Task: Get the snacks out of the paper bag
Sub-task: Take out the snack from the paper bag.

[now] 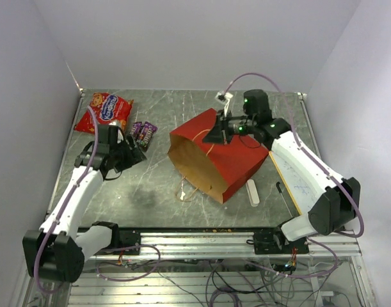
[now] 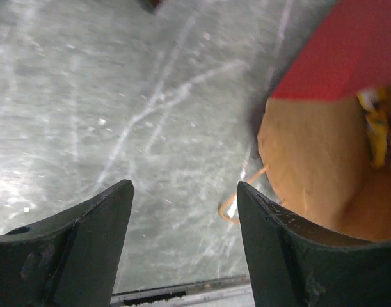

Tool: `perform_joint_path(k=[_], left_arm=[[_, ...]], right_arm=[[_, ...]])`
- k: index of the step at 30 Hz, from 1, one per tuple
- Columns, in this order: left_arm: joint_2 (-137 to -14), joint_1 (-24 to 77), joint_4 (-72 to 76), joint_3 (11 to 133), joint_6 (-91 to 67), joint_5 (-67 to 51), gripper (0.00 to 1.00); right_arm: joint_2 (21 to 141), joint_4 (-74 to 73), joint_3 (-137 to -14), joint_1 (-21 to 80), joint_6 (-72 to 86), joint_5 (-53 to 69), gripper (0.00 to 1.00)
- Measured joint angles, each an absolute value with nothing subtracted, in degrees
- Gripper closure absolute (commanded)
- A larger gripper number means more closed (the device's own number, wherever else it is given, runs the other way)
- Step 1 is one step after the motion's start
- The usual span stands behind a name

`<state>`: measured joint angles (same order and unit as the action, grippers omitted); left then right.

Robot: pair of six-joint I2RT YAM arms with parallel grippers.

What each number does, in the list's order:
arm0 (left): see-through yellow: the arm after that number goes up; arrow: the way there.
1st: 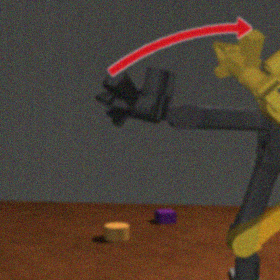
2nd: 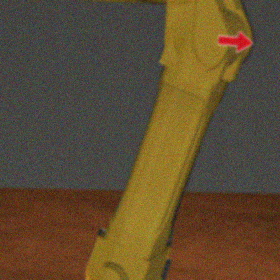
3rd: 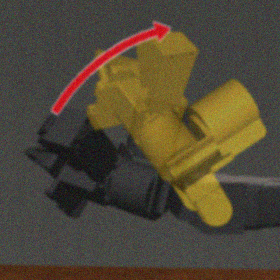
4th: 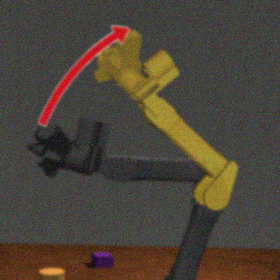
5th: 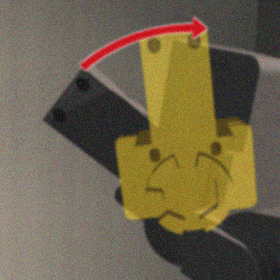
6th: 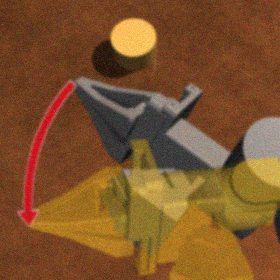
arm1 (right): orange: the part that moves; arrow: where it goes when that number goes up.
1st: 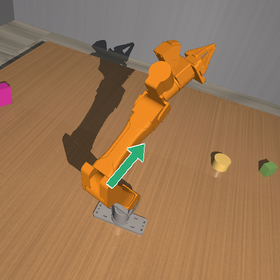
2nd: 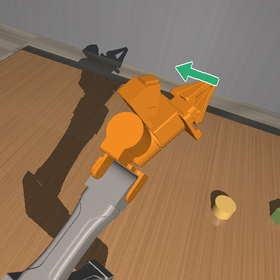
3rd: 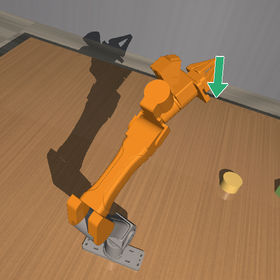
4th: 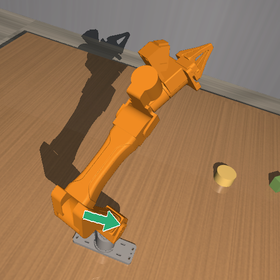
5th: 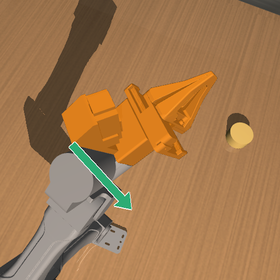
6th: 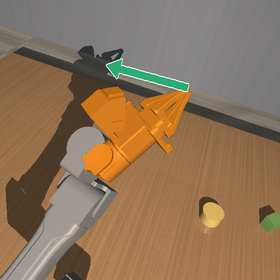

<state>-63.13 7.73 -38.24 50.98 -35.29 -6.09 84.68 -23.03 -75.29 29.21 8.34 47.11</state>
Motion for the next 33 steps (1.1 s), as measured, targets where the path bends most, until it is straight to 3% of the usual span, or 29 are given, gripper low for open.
perform_joint_path(k=[7, 13, 18, 28, 33], left_arm=[[-53.0, 15.7, -29.6, 40.9, -38.2, -14.2, 0.21], [-48.2, 28.4, -18.6, 35.8, -41.0, -16.8, 0.22], [-45.6, 39.2, -6.6, 35.1, -39.4, -16.7, 0.28], [-59.6, 63.9, 1.7, 38.9, -20.0, -4.7, 0.42], [-64.6, 68.4, 5.9, 39.0, -6.0, 3.6, 0.45]], right_arm=[[83.9, -33.5, -83.9, 24.4, 4.3, 46.5, 1.0], [83.0, -44.1, -86.8, 23.9, -0.3, 44.9, 1.0], [81.4, -51.4, -87.8, 22.0, -4.1, 43.4, 1.0], [78.7, -55.6, -88.6, 20.8, -5.5, 39.4, 1.0], [78.3, -53.4, -88.6, 20.6, -3.5, 39.0, 1.0]])
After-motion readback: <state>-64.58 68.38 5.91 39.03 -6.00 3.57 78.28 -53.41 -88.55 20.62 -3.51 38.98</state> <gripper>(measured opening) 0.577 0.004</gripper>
